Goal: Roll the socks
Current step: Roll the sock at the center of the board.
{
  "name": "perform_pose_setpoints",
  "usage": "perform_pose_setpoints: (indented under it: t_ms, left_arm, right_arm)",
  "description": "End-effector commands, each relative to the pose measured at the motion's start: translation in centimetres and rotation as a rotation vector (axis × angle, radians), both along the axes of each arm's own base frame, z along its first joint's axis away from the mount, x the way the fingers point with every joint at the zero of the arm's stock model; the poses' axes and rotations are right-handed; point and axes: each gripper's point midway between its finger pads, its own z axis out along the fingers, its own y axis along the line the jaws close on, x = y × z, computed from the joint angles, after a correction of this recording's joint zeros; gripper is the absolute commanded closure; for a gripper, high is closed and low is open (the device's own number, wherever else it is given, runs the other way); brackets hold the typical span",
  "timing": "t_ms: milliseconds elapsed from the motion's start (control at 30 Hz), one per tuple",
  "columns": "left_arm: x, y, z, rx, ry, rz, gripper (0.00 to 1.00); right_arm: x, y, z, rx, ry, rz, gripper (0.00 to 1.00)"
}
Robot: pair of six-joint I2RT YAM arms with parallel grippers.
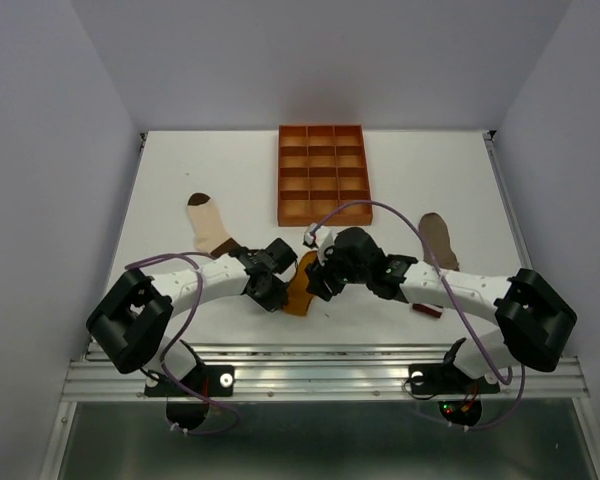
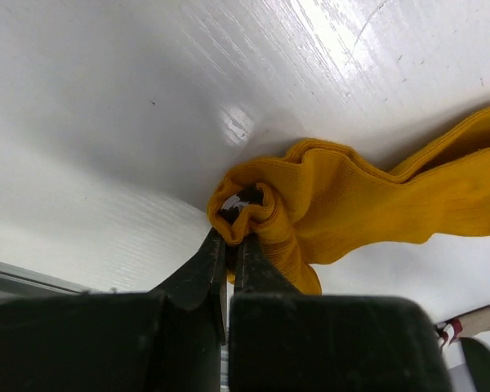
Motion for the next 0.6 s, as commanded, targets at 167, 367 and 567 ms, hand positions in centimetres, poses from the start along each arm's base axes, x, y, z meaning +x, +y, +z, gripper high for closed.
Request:
perform_pose_setpoints:
  t_ms: [167,367,567]
  left_arm:
    - [-2.6,2.0,-1.0,0.128,0.125,-0.022,1.0]
    - [-2.8,1.7,-0.9,0.105,0.125,-0.015,1.0]
    - [-3.0,1.5,-0.9,0.079,0.12,-0.008,1.0]
  right_arm:
    - [-4.0,4.1,0.5,-0.018,-0.145,0.172,0.41]
    - [-5.2,5.2,-1.0,-0.065,-0.153,0.208,0.41]
    - [-5.1,4.4,-1.0,-0.061,-0.16,0.123,0.41]
